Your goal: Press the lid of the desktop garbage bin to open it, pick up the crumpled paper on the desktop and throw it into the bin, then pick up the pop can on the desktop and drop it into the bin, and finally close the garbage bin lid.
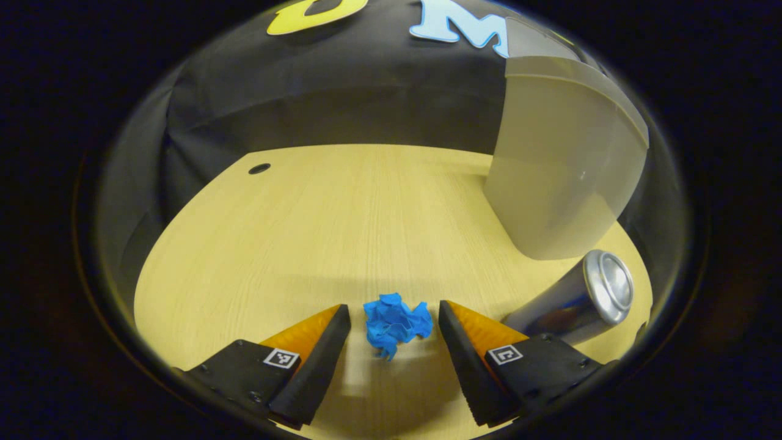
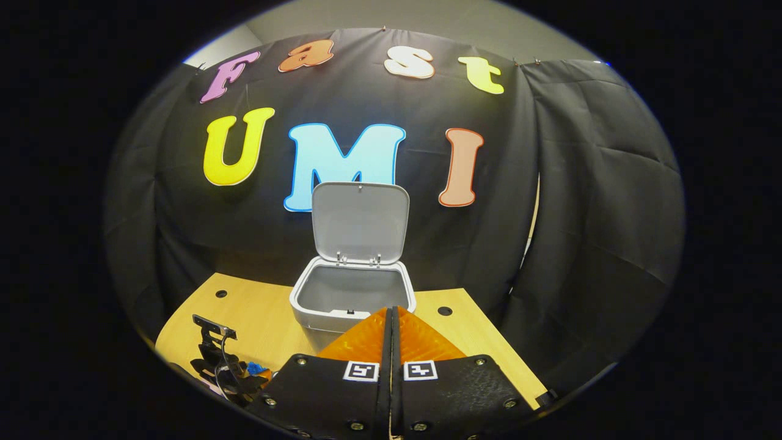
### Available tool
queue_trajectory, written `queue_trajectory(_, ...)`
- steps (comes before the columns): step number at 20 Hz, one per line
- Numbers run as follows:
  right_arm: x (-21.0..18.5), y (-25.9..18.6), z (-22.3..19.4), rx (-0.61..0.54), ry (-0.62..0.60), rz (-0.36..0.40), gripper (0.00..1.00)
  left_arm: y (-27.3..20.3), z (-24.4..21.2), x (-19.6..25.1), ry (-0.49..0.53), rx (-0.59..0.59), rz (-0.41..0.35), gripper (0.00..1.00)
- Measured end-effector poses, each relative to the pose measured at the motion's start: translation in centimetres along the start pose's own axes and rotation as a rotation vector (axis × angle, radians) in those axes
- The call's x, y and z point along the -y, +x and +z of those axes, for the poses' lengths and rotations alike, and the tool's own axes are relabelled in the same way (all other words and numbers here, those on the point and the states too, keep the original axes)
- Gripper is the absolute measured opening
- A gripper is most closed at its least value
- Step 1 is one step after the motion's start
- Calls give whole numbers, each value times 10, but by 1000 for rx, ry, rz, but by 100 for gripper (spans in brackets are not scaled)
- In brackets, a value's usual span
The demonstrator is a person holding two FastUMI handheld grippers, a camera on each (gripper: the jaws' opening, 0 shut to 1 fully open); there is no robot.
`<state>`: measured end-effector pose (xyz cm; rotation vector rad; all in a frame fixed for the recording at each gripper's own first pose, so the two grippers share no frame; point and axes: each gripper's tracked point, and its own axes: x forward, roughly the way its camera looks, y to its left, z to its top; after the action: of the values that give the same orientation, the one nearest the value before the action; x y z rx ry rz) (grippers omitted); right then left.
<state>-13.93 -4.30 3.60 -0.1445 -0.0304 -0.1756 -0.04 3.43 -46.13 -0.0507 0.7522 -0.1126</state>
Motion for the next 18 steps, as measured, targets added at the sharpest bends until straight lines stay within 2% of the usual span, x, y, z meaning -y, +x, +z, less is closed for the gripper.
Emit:
queue_trajectory(5,0,1,-6,-19,2,2,1,4,-2,-2,40,-6,53,91)
queue_trajectory(6,-1,3,-8,-22,6,3,1,3,-3,-3,39,-7,65,93)
queue_trajectory(7,-1,3,-10,-27,10,6,1,2,-3,-3,38,-9,69,84)
queue_trajectory(8,-1,4,-13,-33,14,9,1,2,-5,-4,36,-9,75,82)
queue_trajectory(9,-2,6,-14,-39,17,11,1,3,-4,-6,38,-9,84,70)
queue_trajectory(11,-2,7,-16,-47,18,14,1,1,-4,-6,30,-9,89,40)
queue_trajectory(14,-1,10,-17,-48,9,18,1,0,1,-10,20,2,108,39)
queue_trajectory(15,0,10,-17,-52,9,20,1,1,2,-10,8,-1,106,18)
queue_trajectory(16,0,10,-16,-51,9,21,1,-1,1,-9,-5,-8,111,22)
queue_trajectory(18,0,11,-16,-51,8,25,1,-2,3,-10,-12,-8,114,20)
